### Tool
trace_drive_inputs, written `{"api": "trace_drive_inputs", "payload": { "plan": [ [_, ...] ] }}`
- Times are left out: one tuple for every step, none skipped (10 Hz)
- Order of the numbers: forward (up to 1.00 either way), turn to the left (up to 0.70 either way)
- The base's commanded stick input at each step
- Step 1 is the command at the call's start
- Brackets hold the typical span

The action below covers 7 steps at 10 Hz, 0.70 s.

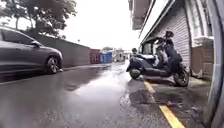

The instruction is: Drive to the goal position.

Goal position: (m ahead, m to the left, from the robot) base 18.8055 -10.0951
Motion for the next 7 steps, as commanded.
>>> {"api": "trace_drive_inputs", "payload": {
  "plan": [
    [0.69,0.01],
    [0.69,0.01],
    [0.69,0.01],
    [0.69,0.01],
    [0.69,0.01],
    [0.69,0.01],
    [0.69,0.01]
  ]
}}
